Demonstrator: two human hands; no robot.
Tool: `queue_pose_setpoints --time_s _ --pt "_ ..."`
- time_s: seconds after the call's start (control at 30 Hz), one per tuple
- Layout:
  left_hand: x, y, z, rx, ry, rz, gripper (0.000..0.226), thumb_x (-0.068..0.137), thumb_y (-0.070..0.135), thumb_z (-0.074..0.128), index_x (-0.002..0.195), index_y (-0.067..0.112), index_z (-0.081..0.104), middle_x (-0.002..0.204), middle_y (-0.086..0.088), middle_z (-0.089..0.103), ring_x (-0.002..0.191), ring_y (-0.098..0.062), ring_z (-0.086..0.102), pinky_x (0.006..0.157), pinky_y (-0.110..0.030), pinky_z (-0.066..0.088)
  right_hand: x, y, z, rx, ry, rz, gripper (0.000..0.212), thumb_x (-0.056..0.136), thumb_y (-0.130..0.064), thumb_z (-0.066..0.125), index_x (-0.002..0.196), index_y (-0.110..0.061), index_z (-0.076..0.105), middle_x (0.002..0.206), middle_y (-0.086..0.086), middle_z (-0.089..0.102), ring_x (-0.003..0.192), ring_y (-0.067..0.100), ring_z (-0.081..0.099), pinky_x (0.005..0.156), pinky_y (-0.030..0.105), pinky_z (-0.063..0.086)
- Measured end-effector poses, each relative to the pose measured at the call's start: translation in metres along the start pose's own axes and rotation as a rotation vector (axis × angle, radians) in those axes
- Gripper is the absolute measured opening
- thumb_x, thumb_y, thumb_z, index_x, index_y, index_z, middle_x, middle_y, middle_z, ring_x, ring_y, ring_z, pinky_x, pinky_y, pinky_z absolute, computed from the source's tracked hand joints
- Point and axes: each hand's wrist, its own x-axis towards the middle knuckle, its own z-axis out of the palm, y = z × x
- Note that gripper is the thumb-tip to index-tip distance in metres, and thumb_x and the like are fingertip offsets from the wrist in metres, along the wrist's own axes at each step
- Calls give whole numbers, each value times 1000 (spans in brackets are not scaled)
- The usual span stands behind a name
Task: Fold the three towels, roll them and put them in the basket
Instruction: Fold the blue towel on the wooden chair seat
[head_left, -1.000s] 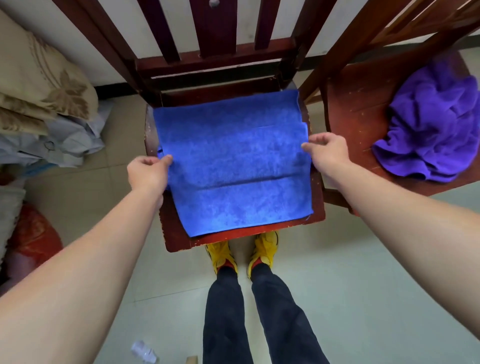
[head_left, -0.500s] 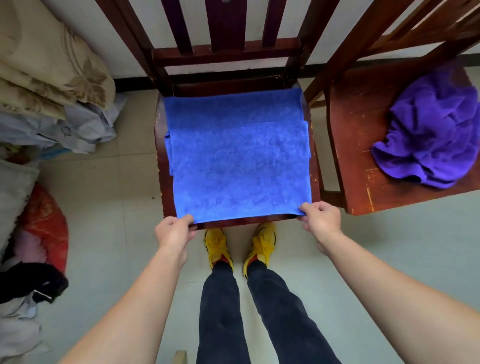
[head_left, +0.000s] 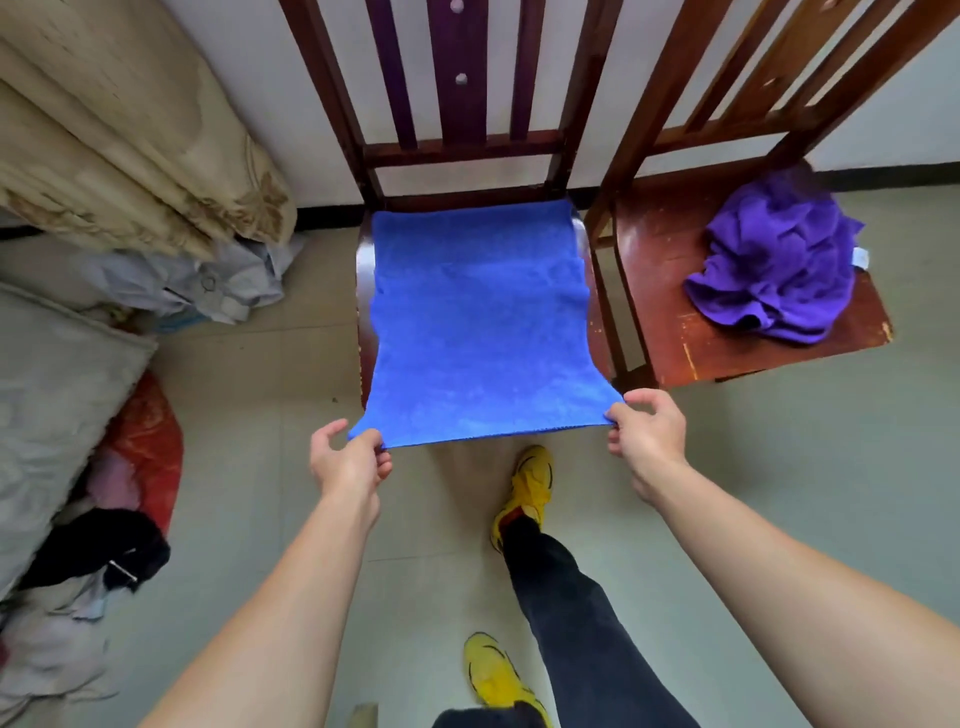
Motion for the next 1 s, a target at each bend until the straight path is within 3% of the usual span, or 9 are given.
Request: queue_pose_setpoints --time_s 0.23,0.37,0.7,0.9,1.0 --pt "-31 -47 -61 101 -98 95 22 79 -10 51 88 7 63 75 -8 59 55 -17 52 46 -19 48 -62 42 -30 57 -13 -62 19 84 -1 56 82 -18 62 70 2 62 45 9 49 42 20 47" --pt "-54 -76 -92 128 -88 80 13 79 -5 59 72 6 60 65 -7 56 51 -17 49 44 -19 48 -93 72 -57 72 -29 -35 15 85 -2 59 80 -15 66 72 0 63 52 10 52 44 17 48" --pt "-67 -120 -115 199 -9 -14 9 78 -1 58 72 4 59 55 -9 51 36 -13 48 37 -17 44 -99 106 -85 50 -5 41 13 81 -1 63 75 -13 68 68 2 63 53 11 54 45 20 46" --pt "-51 -90 -88 176 -5 18 9 79 -1 61 71 3 61 58 -11 54 41 -14 51 38 -16 45 -69 81 -70 97 -17 79 13 81 -2 65 74 -13 68 69 5 66 57 14 57 45 20 46" --pt "-44 -64 -75 194 -27 114 11 81 4 62 71 5 62 62 -11 60 50 -17 57 42 -16 48 -57 62 -62 140 -50 63 7 81 -5 67 78 -9 71 72 6 67 59 14 59 46 20 46"
